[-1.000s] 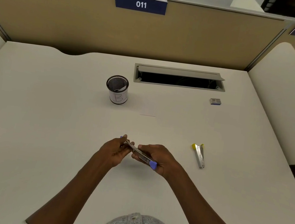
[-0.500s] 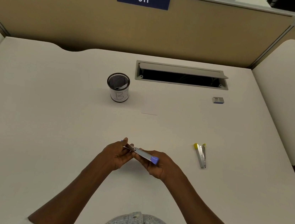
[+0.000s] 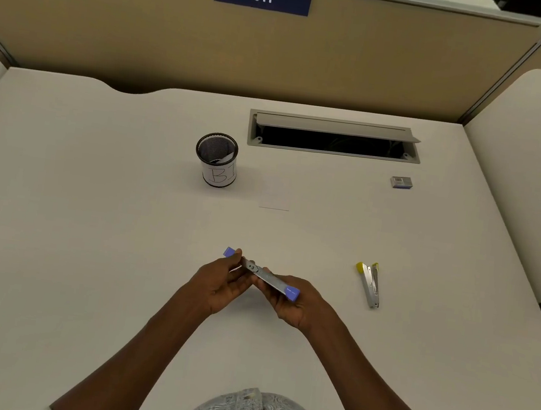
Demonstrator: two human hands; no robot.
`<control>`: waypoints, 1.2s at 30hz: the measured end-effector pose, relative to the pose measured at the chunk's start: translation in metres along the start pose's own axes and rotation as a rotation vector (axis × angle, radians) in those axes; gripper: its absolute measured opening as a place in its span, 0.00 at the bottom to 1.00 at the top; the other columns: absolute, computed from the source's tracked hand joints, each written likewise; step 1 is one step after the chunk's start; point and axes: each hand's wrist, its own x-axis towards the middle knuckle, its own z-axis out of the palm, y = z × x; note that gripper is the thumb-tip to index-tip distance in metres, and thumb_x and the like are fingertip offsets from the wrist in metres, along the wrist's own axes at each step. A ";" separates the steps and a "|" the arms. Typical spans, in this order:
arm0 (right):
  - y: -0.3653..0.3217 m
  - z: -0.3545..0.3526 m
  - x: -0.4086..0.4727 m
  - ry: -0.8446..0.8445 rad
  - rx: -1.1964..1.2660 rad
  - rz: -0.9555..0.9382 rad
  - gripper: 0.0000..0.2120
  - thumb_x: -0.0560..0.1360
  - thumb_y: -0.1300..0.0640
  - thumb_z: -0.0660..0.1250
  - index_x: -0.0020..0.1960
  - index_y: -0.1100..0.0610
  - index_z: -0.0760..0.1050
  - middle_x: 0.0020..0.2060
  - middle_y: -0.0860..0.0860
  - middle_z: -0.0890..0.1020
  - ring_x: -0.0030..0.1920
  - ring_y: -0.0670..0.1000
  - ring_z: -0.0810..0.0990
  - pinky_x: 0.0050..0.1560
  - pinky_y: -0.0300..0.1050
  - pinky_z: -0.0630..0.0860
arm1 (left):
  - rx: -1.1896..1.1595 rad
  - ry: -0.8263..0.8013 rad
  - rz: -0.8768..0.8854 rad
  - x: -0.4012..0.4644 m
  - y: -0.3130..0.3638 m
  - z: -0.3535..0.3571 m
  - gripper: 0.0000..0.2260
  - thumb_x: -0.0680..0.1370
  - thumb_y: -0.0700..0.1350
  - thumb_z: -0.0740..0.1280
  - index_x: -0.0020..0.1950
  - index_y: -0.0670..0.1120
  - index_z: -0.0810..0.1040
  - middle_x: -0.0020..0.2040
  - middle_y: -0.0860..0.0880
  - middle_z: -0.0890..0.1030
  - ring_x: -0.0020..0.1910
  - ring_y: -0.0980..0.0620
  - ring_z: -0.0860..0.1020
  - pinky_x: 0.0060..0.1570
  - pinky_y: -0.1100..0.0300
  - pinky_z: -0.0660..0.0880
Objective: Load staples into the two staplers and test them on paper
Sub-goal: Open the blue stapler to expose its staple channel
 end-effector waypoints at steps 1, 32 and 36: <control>-0.001 -0.001 0.001 0.000 0.020 -0.004 0.06 0.74 0.75 0.62 0.50 0.75 0.74 0.49 0.69 0.80 0.38 0.66 0.85 0.32 0.52 0.83 | 0.000 -0.012 0.001 0.000 0.000 0.000 0.06 0.79 0.41 0.68 0.48 0.38 0.78 0.41 0.38 0.85 0.38 0.44 0.86 0.34 0.55 0.82; -0.031 0.012 0.032 0.079 -1.562 -0.828 0.09 0.64 0.57 0.76 0.40 0.50 0.77 0.37 0.43 0.84 0.38 0.43 0.82 0.42 0.44 0.77 | 0.358 0.234 0.247 0.022 0.029 0.002 0.04 0.73 0.37 0.72 0.44 0.35 0.82 0.38 0.42 0.80 0.34 0.51 0.78 0.37 0.63 0.80; -0.037 0.017 0.040 0.067 -1.727 -0.979 0.06 0.69 0.56 0.70 0.43 0.49 0.74 0.39 0.45 0.83 0.37 0.49 0.79 0.41 0.48 0.76 | 0.370 0.260 0.301 0.029 0.036 0.007 0.06 0.73 0.35 0.71 0.46 0.33 0.82 0.39 0.40 0.80 0.33 0.50 0.78 0.40 0.62 0.80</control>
